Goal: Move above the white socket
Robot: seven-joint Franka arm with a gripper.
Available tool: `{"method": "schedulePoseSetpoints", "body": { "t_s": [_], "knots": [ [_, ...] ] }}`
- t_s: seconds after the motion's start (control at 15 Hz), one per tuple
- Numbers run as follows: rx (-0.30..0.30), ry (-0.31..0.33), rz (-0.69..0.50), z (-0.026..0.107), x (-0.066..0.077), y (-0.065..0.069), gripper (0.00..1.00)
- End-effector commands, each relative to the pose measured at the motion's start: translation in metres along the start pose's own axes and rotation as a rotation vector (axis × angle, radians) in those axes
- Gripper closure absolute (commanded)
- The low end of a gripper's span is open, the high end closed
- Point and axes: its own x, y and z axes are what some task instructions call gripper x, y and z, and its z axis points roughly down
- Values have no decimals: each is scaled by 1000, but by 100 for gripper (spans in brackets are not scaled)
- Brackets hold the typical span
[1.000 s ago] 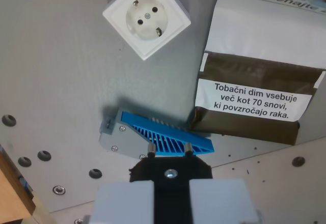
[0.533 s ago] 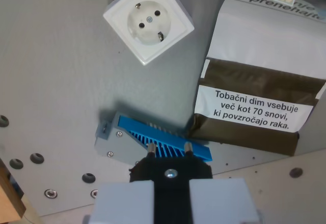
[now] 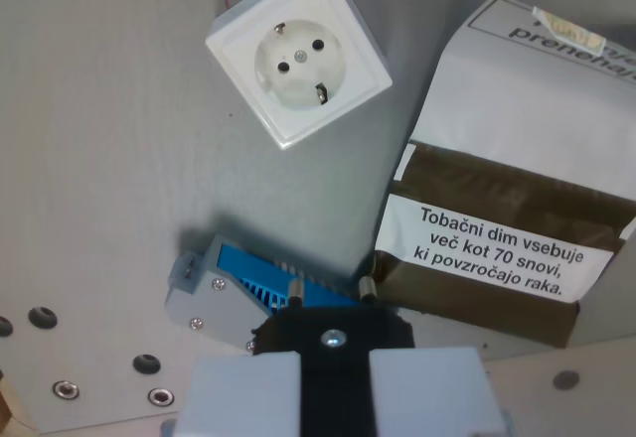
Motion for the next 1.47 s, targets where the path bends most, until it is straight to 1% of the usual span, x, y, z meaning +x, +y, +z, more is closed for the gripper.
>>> {"method": "schedulePoseSetpoints", "body": {
  "t_s": [0.07,0.6,0.93,1.47],
  "knots": [
    [25,50,-165,12,2,0,100],
    [30,61,-301,42,6,-2,100],
    [33,66,-375,63,10,-4,100],
    [31,53,-453,93,17,-7,100]
  ]
}}
